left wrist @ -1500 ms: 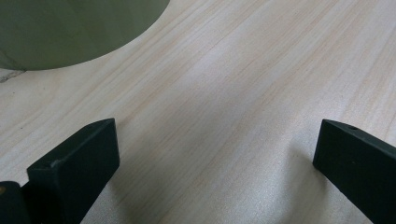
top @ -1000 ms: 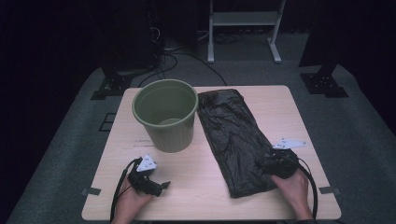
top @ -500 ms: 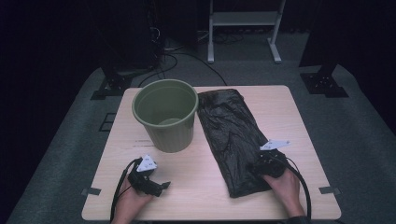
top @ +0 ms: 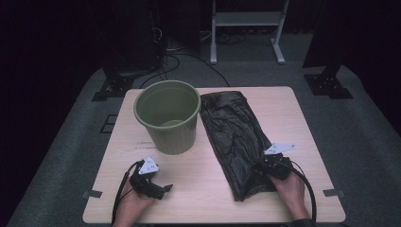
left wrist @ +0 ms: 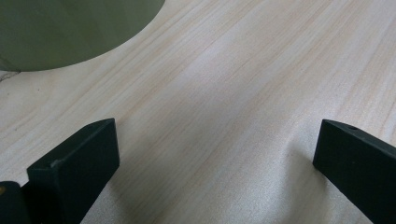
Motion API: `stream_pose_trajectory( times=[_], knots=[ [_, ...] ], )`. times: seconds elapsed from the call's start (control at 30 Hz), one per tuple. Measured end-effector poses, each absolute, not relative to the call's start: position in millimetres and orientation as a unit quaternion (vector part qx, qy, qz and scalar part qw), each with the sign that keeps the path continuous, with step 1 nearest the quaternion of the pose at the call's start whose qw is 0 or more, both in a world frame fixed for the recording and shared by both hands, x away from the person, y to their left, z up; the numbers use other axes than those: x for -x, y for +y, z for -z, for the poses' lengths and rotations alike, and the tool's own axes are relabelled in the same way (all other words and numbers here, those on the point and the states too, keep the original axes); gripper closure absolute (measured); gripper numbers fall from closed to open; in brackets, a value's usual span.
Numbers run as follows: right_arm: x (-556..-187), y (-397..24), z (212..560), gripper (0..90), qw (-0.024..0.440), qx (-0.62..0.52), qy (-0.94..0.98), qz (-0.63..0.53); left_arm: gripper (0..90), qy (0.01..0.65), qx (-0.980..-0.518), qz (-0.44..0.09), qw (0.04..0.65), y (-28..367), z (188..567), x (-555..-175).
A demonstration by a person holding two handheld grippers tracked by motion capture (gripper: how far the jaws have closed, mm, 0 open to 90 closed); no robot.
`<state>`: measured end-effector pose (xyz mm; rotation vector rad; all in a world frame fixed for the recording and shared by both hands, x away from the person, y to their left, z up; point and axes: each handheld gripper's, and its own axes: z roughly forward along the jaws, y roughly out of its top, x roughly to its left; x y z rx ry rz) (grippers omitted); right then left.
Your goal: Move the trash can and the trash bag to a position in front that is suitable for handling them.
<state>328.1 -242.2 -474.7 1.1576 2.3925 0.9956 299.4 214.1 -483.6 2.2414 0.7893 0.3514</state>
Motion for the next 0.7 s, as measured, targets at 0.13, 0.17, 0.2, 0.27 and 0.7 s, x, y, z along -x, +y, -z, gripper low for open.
stream_pose_trajectory(
  times=[0.13, 0.17, 0.2, 0.27, 0.7],
  knots=[
    [-325.9, -246.1, 473.3, 89.9, 0.152, -0.406, 0.835, -0.339, 0.0, 0.306, -0.870, -0.136, 0.362, 214.0, 483.6, -299.3],
    [-325.3, -247.3, 473.2, 89.9, 0.150, -0.408, 0.834, -0.339, 0.0, 0.306, -0.870, -0.136, 0.362, 214.0, 483.6, -299.3],
    [-324.7, -249.3, 472.7, 89.9, 0.148, -0.409, 0.834, -0.338, 0.0, 0.306, -0.870, -0.136, 0.362, 214.0, 483.6, -299.3],
    [-322.6, -253.2, 470.5, 89.9, 0.150, -0.411, 0.833, -0.339, 0.0, 0.306, -0.870, -0.136, 0.362, 213.9, 483.6, -299.2],
    [-293.8, -295.1, 464.9, 89.9, 0.155, -0.433, 0.820, -0.339, 0.0, 0.307, -0.870, -0.137, 0.362, 213.3, 483.6, -298.1]
  ],
)
